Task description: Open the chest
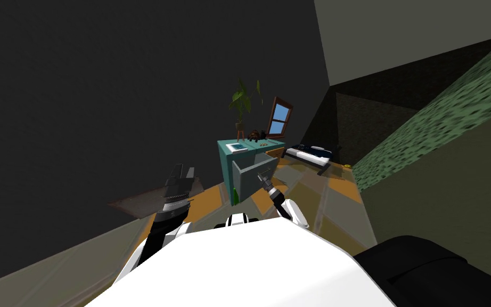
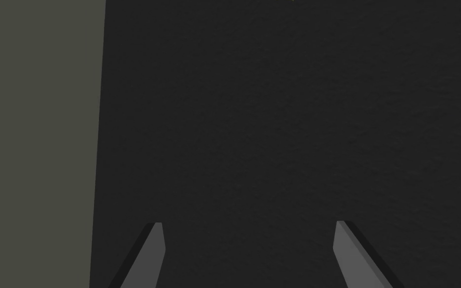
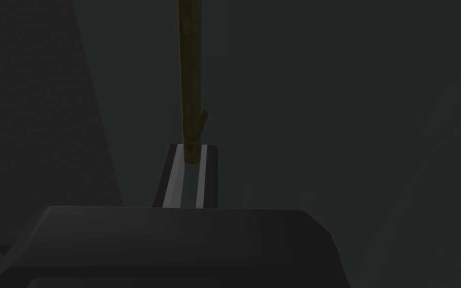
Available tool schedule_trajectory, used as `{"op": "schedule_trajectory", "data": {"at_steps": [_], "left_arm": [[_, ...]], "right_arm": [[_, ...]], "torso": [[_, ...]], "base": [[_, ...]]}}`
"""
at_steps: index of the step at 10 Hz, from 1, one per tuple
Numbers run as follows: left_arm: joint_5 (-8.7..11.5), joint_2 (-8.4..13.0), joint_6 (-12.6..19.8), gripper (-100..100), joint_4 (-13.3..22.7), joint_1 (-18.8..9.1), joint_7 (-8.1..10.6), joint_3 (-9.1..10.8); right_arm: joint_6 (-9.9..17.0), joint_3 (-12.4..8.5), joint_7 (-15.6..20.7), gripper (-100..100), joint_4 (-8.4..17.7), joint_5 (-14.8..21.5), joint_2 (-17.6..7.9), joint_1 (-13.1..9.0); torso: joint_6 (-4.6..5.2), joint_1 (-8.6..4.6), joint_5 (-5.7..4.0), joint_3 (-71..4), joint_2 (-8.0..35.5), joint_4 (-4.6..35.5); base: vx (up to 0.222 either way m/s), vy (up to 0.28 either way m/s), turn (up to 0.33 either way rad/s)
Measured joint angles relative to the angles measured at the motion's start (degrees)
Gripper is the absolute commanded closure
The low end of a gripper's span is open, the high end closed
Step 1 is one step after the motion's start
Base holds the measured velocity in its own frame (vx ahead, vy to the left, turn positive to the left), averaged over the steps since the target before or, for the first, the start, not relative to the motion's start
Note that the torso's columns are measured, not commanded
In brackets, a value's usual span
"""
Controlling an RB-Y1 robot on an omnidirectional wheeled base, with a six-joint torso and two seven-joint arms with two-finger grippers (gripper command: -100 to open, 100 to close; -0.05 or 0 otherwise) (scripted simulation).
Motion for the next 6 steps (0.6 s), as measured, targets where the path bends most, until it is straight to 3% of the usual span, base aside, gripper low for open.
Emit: {"op": "schedule_trajectory", "data": {"at_steps": [1,6], "left_arm": [[0.0,0.0,0.0,0,0.0,0.01,0.0,0.0],[0.0,-0.01,-0.01,0,0.0,0.02,0.0,-0.01]], "right_arm": [[-0.08,0.07,-0.01,-100,0.16,0.06,-0.03,0.21],[2.95,-0.63,-6.03,-100,-2.34,0.83,-4.49,-1.03]], "torso": [[-0.03,0.21,0.05,-0.2,-0.35,-0.06],[-0.07,0.03,-0.09,-0.14,-0.28,-0.26]], "base": [[-0.04,0.011,0.029],[-0.016,0.03,0.022]]}}
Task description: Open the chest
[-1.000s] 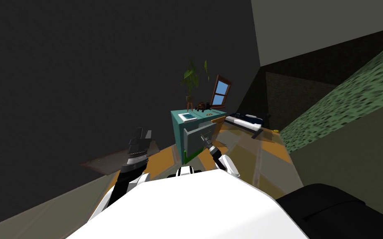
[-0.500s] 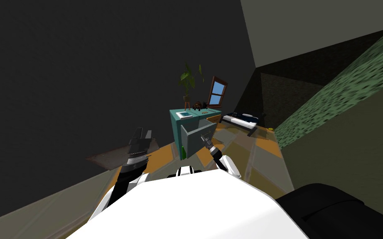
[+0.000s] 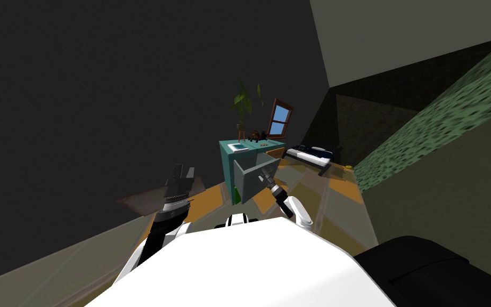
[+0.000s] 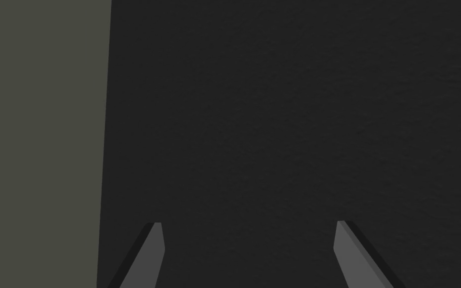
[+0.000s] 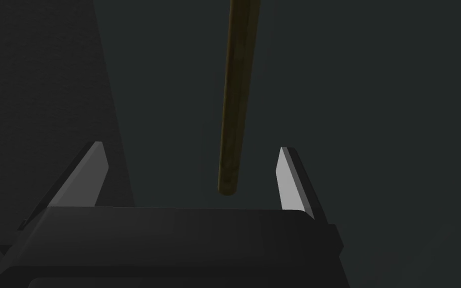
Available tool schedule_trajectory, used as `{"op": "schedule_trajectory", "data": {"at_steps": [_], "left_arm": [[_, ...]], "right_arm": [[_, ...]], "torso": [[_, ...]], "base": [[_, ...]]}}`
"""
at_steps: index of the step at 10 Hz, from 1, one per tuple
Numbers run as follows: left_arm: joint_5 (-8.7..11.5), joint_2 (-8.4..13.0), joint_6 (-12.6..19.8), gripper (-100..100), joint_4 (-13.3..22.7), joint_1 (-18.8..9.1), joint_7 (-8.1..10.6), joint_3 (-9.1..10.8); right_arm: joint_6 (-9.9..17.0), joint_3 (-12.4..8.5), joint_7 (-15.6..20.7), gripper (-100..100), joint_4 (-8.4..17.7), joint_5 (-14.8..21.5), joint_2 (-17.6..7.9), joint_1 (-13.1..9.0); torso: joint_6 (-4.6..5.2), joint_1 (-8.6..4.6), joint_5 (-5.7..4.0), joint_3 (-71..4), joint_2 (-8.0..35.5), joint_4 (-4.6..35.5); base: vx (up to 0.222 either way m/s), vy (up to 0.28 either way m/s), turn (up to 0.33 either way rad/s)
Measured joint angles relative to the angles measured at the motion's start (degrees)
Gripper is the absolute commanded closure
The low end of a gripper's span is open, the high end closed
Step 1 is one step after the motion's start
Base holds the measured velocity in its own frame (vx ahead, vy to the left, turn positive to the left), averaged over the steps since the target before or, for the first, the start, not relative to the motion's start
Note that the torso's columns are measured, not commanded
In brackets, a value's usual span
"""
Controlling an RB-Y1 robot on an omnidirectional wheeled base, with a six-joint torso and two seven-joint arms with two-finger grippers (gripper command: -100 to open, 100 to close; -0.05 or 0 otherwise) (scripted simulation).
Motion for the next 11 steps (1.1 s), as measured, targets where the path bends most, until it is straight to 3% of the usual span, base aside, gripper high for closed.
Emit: {"op": "schedule_trajectory", "data": {"at_steps": [5,6,11], "left_arm": [[0.0,0.0,0.0,0,0.0,0.0,0.0,0.0],[0.0,0.0,0.0,0,0.0,0.0,0.0,0.0],[0.0,0.0,0.0,0,0.0,0.0,0.0,0.0]], "right_arm": [[3.78,-0.47,-7.26,-100,-3.79,1.13,-4.94,-0.55],[4.02,-0.48,-7.63,0,-3.83,1.2,-5.05,-0.51],[4.03,-0.48,-7.6,0,-3.7,1.22,-5.05,-0.41]], "torso": [[0.01,0.05,0.06,0.01,0.05,0.08],[-0.01,0.06,0.06,0.03,0.07,0.09],[0.0,0.04,0.01,0.0,0.01,0.0]], "base": [[-0.023,0.025,0.017],[0.0,0.0,0.0],[0.0,0.0,0.0]]}}
